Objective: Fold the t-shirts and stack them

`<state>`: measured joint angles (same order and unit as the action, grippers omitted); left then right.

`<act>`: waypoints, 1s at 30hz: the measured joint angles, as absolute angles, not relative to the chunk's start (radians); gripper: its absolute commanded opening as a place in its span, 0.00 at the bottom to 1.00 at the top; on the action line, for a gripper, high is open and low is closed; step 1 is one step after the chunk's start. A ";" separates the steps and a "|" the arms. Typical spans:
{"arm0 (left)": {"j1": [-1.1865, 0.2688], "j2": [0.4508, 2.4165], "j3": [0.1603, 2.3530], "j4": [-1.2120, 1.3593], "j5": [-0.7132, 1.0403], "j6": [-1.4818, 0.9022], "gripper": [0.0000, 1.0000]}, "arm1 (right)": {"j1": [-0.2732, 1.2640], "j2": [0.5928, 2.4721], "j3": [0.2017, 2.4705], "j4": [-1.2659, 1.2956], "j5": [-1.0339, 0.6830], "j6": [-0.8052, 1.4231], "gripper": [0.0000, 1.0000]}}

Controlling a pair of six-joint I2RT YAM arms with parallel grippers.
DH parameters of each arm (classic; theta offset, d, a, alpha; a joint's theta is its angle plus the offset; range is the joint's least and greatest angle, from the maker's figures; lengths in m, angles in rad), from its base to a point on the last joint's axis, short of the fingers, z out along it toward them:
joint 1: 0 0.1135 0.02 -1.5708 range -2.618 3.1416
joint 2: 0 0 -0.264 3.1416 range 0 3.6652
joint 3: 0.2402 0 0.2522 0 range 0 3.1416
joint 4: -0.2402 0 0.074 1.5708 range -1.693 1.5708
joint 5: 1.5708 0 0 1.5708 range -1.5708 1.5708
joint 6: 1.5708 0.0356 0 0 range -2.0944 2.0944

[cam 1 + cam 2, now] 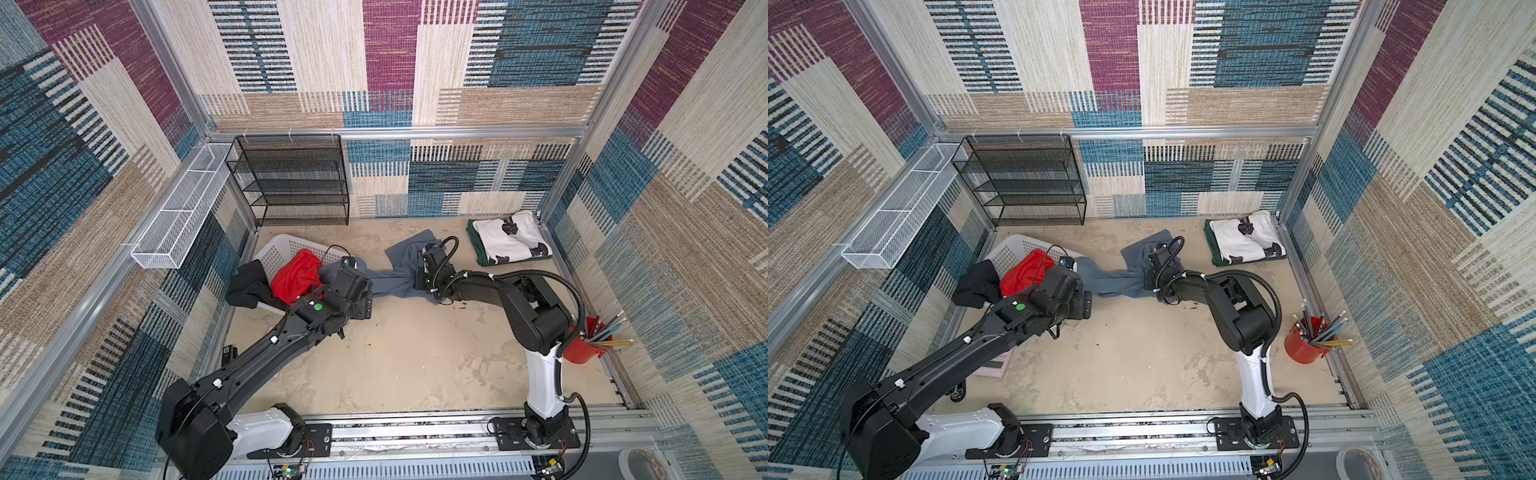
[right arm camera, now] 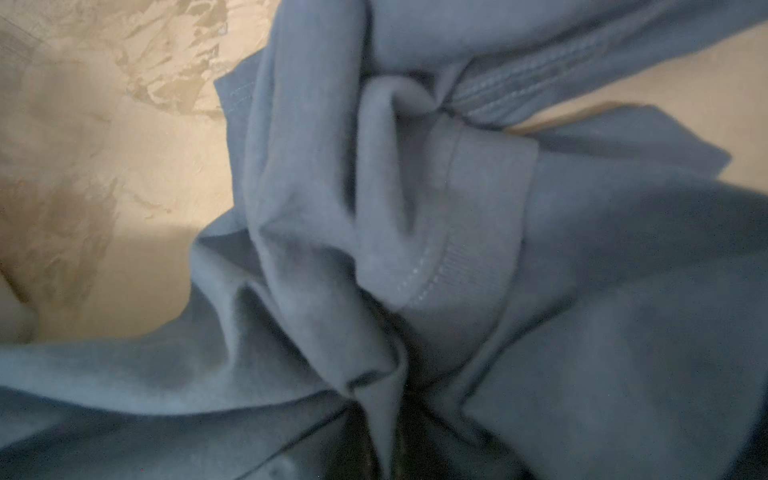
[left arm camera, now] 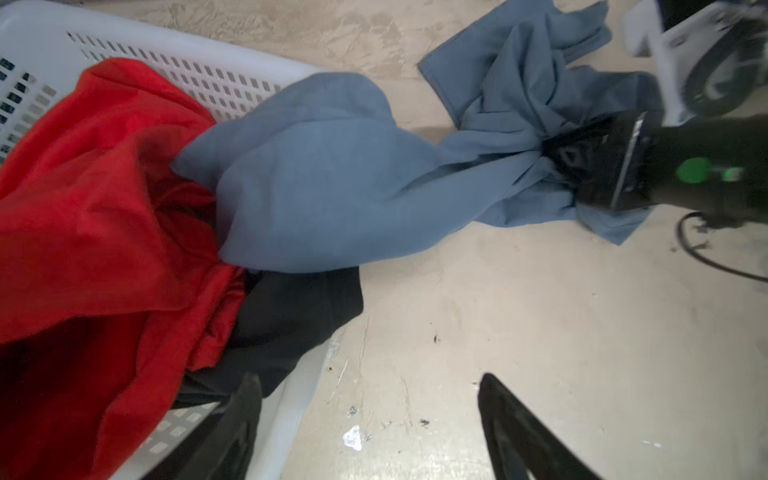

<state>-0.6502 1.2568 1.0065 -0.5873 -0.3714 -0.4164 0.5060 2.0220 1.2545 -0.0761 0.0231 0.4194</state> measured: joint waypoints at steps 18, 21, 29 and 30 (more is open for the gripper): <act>-0.481 1.490 0.965 -0.545 -0.307 -0.404 0.65 | 0.270 1.402 1.208 -0.251 0.142 0.427 0.00; -0.457 1.512 0.971 -0.546 -0.308 -0.391 0.65 | 0.220 1.340 1.193 -0.275 0.192 0.430 0.00; -0.370 1.522 0.976 -0.545 -0.311 -0.366 0.60 | 0.158 1.231 1.176 -0.311 0.267 0.445 0.00; -0.362 1.529 0.984 -0.545 -0.311 -0.364 0.58 | 0.157 1.229 1.174 -0.311 0.261 0.445 0.00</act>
<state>-0.3618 1.5288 0.9844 -0.5453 -0.3111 -0.3641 0.1574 1.2289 1.1736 -0.3111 0.2611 0.4454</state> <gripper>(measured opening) 0.605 0.082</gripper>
